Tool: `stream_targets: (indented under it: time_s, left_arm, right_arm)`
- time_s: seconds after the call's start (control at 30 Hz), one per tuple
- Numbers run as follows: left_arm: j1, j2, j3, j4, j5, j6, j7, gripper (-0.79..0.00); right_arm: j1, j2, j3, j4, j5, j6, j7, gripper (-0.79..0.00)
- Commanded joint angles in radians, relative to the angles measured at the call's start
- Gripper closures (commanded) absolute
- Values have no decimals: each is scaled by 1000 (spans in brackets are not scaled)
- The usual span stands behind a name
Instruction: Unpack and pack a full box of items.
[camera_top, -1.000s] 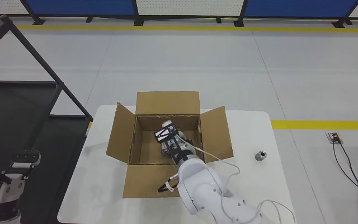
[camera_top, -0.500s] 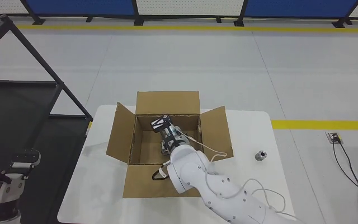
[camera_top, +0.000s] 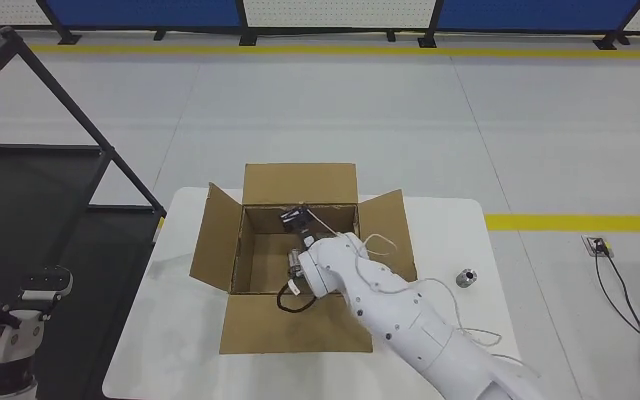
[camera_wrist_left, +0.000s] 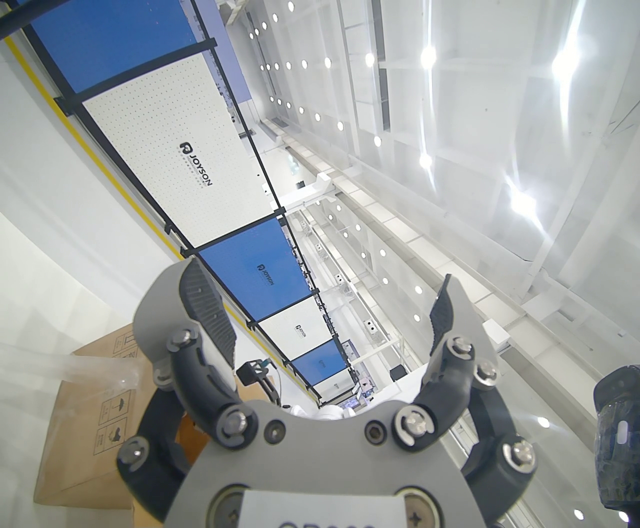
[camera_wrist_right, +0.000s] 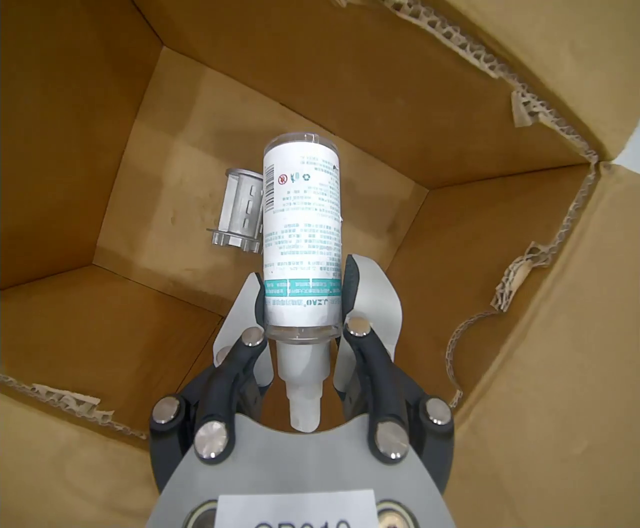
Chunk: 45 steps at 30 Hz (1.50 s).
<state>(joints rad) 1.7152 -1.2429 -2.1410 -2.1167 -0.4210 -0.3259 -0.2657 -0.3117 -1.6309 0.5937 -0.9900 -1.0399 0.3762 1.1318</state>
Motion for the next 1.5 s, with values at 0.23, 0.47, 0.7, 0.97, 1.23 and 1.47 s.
stream_targets:
  time_s: [0.23, 0.47, 0.7, 0.97, 1.23, 1.47]
  left_arm:
    - [0, 0, 0, 0, 0, 0, 0, -785]
    - [0, 0, 0, 0, 0, 0, 0, -785]
    - [0, 0, 0, 0, 0, 0, 0, -785]
    - [0, 0, 0, 0, 0, 0, 0, -785]
    - [0, 0, 0, 0, 0, 0, 0, -785]
    - [0, 0, 0, 0, 0, 0, 0, -785]
  right_arm:
    - [107, -115, -46, 332, 116, 15, -43, 0]
    - [142, -191, -63, 500, 160, 23, -111, 0]
    - [168, -239, -52, 625, 202, 4, -166, -348]
    - [185, -271, -40, 694, 216, -5, -206, -419]
    - [195, -280, -13, 702, 236, -28, -272, -560]
    - [179, -256, 27, 637, 247, -74, -362, -785]
